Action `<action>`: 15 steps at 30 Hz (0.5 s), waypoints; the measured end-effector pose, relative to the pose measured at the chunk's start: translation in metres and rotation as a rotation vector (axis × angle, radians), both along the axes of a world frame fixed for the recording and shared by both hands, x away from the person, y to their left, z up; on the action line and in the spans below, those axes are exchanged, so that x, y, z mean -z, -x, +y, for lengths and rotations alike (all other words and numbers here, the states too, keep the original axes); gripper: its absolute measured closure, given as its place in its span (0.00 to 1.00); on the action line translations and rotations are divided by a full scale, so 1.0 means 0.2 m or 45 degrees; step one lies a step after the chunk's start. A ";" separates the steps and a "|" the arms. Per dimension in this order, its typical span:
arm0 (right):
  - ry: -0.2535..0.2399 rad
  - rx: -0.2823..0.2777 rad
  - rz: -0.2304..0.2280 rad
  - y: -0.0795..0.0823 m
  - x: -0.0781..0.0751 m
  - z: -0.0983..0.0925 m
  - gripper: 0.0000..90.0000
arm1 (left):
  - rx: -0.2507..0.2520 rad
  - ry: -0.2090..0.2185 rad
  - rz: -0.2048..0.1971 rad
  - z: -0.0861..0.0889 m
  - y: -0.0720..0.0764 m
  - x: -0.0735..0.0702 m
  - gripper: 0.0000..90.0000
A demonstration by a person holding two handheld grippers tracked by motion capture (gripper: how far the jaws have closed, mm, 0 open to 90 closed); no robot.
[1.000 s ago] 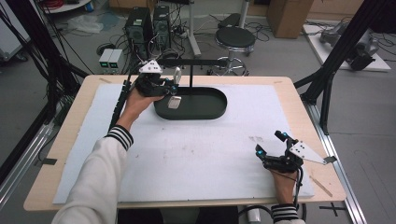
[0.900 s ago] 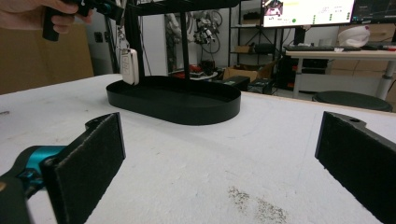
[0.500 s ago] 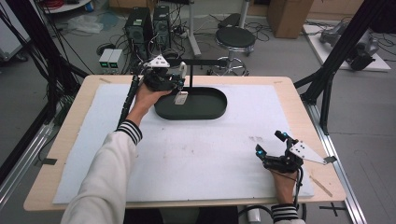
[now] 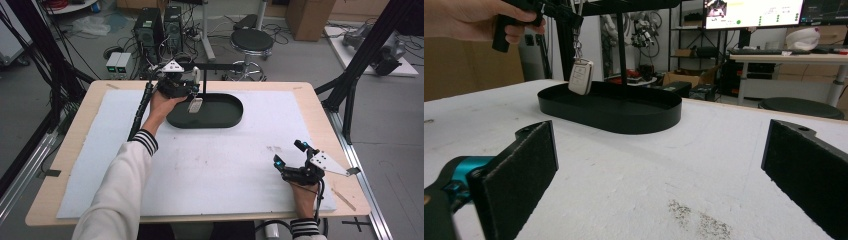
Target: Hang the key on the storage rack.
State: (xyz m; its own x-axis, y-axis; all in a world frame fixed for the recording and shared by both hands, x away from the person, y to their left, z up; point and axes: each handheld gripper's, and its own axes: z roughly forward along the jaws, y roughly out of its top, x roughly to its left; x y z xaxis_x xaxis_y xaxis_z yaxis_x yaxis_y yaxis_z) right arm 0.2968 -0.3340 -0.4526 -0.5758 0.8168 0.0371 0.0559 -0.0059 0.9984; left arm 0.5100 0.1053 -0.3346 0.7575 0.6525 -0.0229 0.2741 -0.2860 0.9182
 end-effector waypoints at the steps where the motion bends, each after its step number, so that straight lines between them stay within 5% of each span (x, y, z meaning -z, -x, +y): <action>1: -0.006 -0.001 0.001 0.00 0.00 0.00 0.01 | -0.004 0.003 0.000 0.00 0.00 0.00 0.82; 15: -0.004 -0.002 0.001 0.00 0.00 0.00 0.01 | -0.063 0.031 -0.001 -0.03 -0.02 0.03 0.82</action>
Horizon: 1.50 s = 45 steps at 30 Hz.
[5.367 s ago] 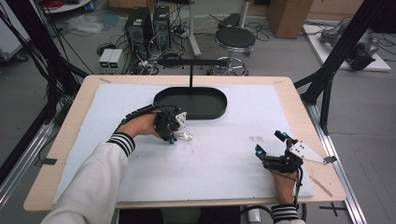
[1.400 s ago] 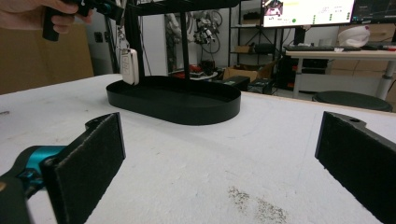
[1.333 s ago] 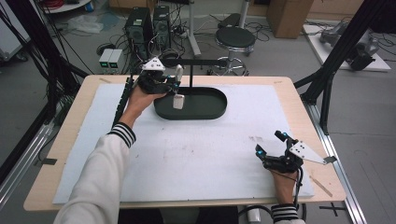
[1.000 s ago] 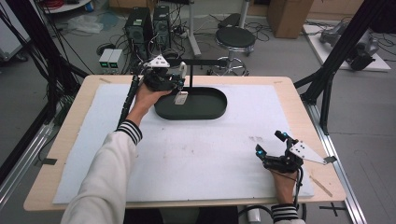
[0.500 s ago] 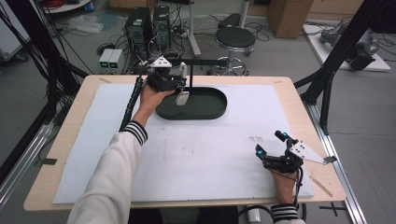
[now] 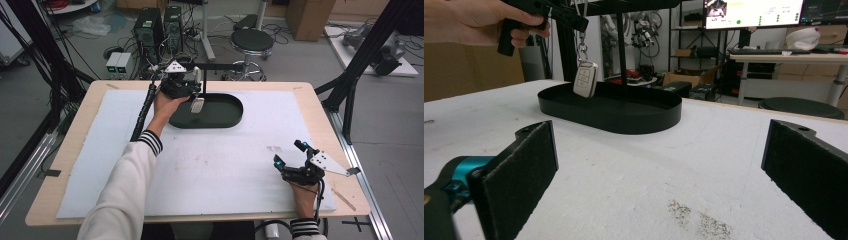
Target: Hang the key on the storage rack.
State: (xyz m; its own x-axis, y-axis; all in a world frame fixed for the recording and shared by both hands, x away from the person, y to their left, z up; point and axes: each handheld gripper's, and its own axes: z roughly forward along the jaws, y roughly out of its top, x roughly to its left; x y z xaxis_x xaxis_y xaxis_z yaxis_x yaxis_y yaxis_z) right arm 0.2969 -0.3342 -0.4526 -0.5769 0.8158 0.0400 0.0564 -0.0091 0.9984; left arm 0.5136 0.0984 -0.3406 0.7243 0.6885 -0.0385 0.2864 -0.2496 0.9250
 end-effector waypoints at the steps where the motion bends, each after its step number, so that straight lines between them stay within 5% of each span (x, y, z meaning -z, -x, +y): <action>1: -0.003 0.000 0.005 0.00 0.00 0.00 0.01 | -0.005 -0.006 0.000 0.00 0.00 0.00 0.82; 22: -0.005 0.002 0.010 0.00 0.00 0.00 0.00 | -0.054 0.042 -0.011 -0.01 -0.02 0.02 0.82; 45: -0.002 -0.003 0.002 0.00 0.00 0.00 0.01 | -0.167 0.129 0.052 0.01 -0.02 0.05 0.82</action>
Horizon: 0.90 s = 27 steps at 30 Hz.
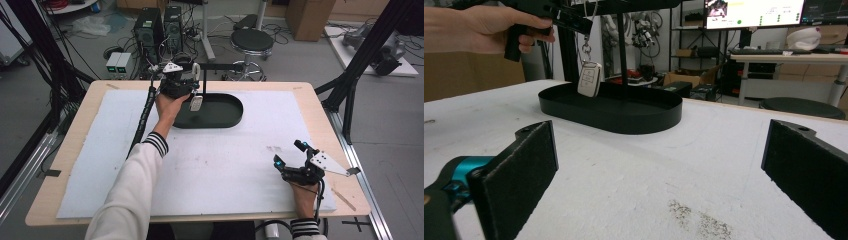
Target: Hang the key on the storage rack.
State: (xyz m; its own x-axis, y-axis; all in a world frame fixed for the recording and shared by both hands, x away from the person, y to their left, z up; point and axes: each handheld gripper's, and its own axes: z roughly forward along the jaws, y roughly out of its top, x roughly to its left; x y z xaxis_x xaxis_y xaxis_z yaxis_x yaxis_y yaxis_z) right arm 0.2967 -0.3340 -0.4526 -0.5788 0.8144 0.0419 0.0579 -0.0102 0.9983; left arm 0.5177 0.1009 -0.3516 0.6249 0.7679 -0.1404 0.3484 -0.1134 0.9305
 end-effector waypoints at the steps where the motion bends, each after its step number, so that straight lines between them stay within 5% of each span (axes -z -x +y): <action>1: 0.000 0.001 -0.002 0.00 0.00 0.00 0.01 | -0.002 -0.005 0.002 0.00 0.00 0.00 0.82; 15: 0.001 0.000 -0.001 0.00 0.00 0.00 0.01 | -0.005 0.033 0.027 0.03 0.02 0.01 0.82; 20: 0.002 0.001 0.006 0.00 0.00 0.00 0.01 | -0.007 0.085 0.043 0.03 0.00 0.03 0.82; 27: -0.001 0.002 0.003 0.00 0.00 0.00 0.00 | -0.018 0.072 0.066 0.06 -0.02 0.06 0.82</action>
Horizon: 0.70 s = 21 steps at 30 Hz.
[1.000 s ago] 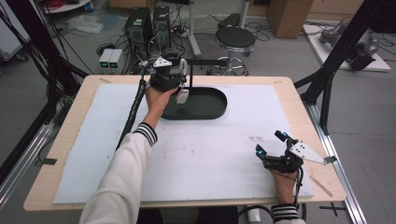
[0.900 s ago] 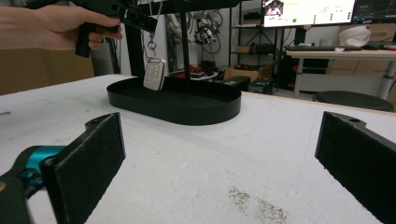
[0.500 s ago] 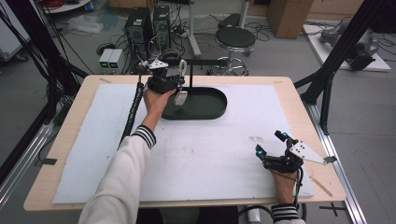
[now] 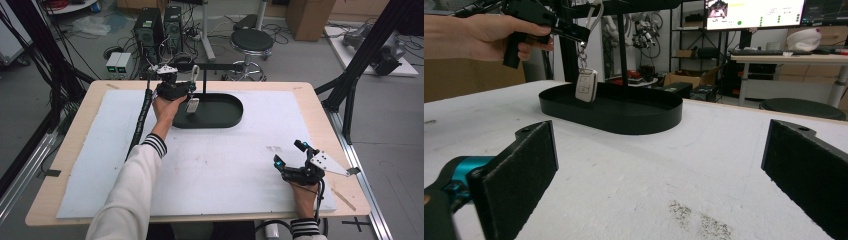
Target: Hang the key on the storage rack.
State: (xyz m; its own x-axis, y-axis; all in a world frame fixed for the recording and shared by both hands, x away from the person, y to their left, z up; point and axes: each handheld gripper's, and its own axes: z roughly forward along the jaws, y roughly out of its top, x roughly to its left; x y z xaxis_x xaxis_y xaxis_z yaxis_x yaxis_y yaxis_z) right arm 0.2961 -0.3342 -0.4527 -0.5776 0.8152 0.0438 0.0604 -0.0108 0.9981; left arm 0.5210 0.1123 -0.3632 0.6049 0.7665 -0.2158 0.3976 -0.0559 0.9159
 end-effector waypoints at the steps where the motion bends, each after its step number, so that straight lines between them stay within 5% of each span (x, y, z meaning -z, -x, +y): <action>1: -0.001 -0.001 0.000 0.00 0.00 0.00 0.00 | -0.003 -0.008 -0.005 0.00 0.00 0.00 0.82; 10: 0.002 0.001 0.002 0.00 0.00 0.00 0.01 | -0.031 -0.097 -0.041 -0.02 0.01 0.01 0.82; 14: 0.001 0.000 0.000 0.00 0.00 0.00 0.01 | -0.059 -0.266 -0.123 -0.06 0.03 -0.01 0.82; 19: -0.001 0.000 0.000 0.00 0.00 0.00 0.01 | -0.086 -0.379 -0.166 -0.09 0.05 -0.02 0.81; 21: 0.001 0.000 -0.005 0.00 0.00 0.00 0.01 | -0.082 -0.379 -0.159 -0.10 0.05 -0.02 0.81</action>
